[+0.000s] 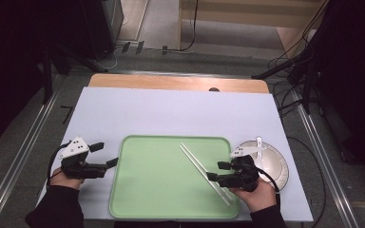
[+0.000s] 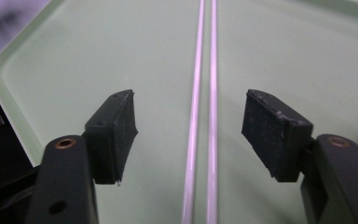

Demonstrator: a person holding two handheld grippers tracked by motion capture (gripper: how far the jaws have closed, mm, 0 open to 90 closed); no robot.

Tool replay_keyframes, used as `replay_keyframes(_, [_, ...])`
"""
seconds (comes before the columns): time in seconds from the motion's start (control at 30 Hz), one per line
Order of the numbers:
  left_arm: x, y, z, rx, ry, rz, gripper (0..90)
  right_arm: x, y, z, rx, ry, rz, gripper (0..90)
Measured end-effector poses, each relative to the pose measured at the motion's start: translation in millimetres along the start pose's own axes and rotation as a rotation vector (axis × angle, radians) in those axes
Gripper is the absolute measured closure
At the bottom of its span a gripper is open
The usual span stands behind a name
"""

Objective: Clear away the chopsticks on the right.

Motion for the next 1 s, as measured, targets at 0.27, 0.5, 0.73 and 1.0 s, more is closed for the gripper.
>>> replay_keyframes(0.27, [-0.1, 0.1, 0.0, 0.000, 0.002, 0.000, 18.1, -16.1, -4.2, 13.4, -0.001, 0.012, 0.017, 29.4])
replay_keyframes(0.5, [-0.3, 0.4, 0.0, -0.003, -0.001, 0.000, 18.1, -32.9, -8.7, 22.5, 0.017, 0.004, 0.029, 31.3])
replay_keyframes(0.73, [-0.1, 0.1, -0.2, 0.000, 0.000, 0.000, 18.1, -53.9, -9.6, 32.3, 0.009, 0.005, 0.023, 40.6])
replay_keyframes(1.0, [0.6, -0.9, -0.6, 0.002, 0.001, 0.007, 18.1, -78.0, -9.8, 48.4, 0.025, -0.019, -0.011, 65.0])
Point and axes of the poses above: each handheld gripper's, and its own axes: x roughly backward along the jaws, z roughly out of its top, y roughly to its right, the point moved 1 cm from there along -x, roughly forward along the jaws, and after that the axes turned 2 degrees about y, right-handed, at the moved point
